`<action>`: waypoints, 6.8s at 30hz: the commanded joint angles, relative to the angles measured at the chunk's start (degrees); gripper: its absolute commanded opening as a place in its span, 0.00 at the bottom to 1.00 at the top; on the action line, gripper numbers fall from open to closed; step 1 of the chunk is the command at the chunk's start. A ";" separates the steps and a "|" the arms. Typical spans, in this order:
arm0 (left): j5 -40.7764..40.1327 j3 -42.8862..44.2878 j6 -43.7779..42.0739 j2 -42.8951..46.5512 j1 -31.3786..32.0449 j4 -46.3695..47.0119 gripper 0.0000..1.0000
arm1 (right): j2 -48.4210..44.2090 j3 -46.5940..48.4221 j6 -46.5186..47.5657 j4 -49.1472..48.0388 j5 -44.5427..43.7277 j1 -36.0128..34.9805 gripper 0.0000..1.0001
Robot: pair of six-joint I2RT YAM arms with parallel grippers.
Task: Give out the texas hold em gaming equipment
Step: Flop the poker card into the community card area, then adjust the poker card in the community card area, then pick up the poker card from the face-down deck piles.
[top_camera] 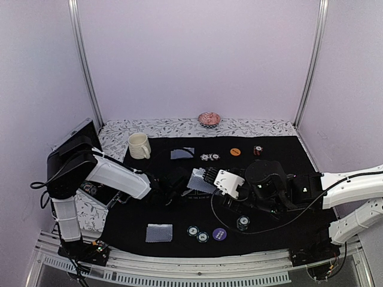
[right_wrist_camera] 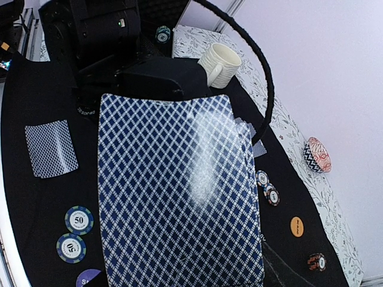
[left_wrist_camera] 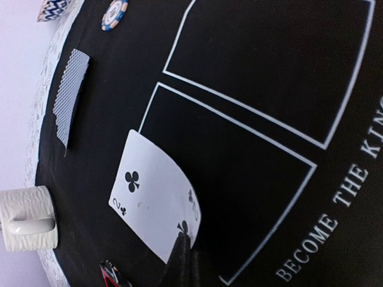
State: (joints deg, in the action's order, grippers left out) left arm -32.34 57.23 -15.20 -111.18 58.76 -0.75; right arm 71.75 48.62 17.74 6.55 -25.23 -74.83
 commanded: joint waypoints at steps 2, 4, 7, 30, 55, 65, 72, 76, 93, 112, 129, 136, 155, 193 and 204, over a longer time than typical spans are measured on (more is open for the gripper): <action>4.75 -1.14 2.20 -0.97 0.10 -0.13 0.00 | -1.52 -0.47 -0.60 0.63 -1.26 0.54 0.56; 7.65 -1.95 2.71 -0.80 0.32 -0.07 0.00 | -1.52 -0.55 -0.60 0.57 -1.29 0.60 0.56; 12.32 -3.49 2.98 0.45 0.78 0.91 0.00 | -1.52 -0.61 -0.68 0.58 -1.28 0.72 0.56; 16.69 -2.41 6.91 1.93 -1.92 1.69 0.00 | -2.37 -0.99 -1.03 0.75 -1.42 0.81 0.57; 20.50 -3.06 7.09 6.01 -2.76 -1.91 0.37 | -2.78 -1.10 -1.31 1.10 -1.79 0.81 0.57; 25.13 -11.52 12.02 20.11 -4.56 0.51 0.39 | -2.45 -1.02 -1.22 1.15 -1.63 0.82 0.57; 27.16 -9.34 16.50 14.99 -7.83 -3.17 0.55 | -1.87 -0.73 -0.88 0.60 -1.38 0.82 0.57; 24.76 -7.64 17.60 11.85 -7.77 -2.21 0.75 | -1.96 -1.07 -1.12 0.49 -1.31 0.82 0.57; 15.76 -2.22 21.63 4.21 -7.76 -4.07 0.67 | -2.80 -2.08 -2.09 0.62 -1.17 0.82 0.57; 10.90 -4.86 21.30 5.26 -8.46 -5.35 0.67 | -2.31 -1.52 -1.92 0.53 -0.63 0.78 0.56; 34.48 -13.09 25.12 37.05 -8.71 3.62 0.79 | 0.22 0.31 -0.58 0.67 -0.04 0.82 0.57; 46.18 -6.36 34.71 41.21 -9.32 -1.88 0.98 | 2.22 1.46 0.26 -0.71 0.93 0.76 0.56; 57.39 -1.68 38.46 30.67 -7.88 -4.80 0.87 | 3.29 2.27 0.63 -1.43 1.74 0.61 0.56; 65.45 -2.12 39.82 35.49 -9.59 -7.04 0.00 | 1.43 0.63 0.46 -1.66 0.83 0.69 0.56; 69.71 -1.09 39.83 39.72 -9.79 -6.35 0.00 | 0.49 -1.76 -0.28 -2.72 1.33 1.57 0.56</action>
State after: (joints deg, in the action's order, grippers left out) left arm 34.72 54.70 24.51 -74.17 49.95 -8.21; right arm 74.22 48.40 18.22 5.98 -23.51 -74.15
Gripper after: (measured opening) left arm 0.006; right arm 0.564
